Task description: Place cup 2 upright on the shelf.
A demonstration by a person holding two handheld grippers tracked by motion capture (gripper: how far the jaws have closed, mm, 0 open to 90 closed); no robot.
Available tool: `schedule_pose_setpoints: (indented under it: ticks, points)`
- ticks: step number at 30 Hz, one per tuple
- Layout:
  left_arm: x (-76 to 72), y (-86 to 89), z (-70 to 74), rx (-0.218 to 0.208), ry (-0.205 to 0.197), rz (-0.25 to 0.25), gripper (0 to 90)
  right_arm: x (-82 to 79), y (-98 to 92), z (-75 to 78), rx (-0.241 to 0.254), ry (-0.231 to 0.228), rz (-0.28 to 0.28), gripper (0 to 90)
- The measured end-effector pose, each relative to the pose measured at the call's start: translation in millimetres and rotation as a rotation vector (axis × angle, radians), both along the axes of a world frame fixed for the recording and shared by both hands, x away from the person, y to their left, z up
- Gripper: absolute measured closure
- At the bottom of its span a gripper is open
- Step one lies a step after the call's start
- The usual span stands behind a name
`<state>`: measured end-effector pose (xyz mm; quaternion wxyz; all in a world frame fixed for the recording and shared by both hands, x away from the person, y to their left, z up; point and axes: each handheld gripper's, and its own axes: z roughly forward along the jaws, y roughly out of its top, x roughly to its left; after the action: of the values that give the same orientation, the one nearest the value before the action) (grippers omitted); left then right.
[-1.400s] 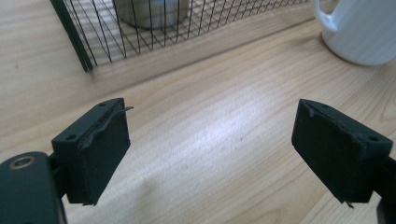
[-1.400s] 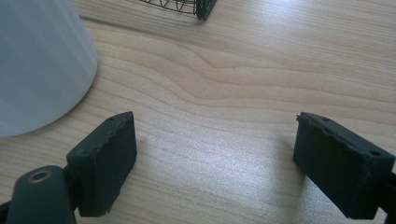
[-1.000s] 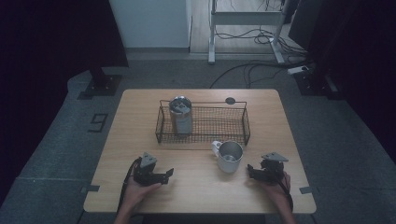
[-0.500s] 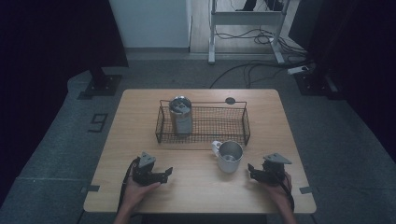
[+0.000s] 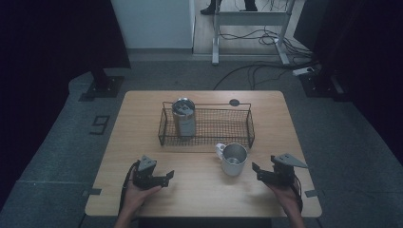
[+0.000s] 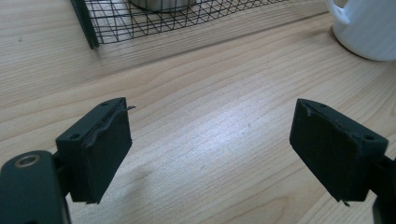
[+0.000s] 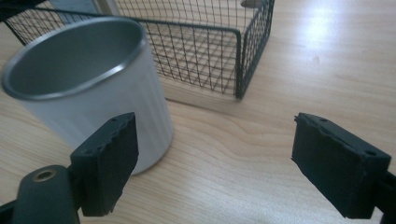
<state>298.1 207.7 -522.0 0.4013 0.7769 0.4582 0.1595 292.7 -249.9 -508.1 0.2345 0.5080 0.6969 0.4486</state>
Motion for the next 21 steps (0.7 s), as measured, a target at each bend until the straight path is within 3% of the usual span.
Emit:
schedule_pose_setpoints:
  ticks: [8, 21]
  points:
    - [0.7, -3.1, -0.9, 0.006, 0.008, -0.010, 13.1, -6.4, 5.8, 9.7, 0.032, -0.022, 0.029, 14.4]
    - [0.3, -2.4, -1.2, 0.008, 0.008, -0.010, 13.6, -9.4, 33.5, 24.6, 0.046, -0.057, 0.108, 12.7]
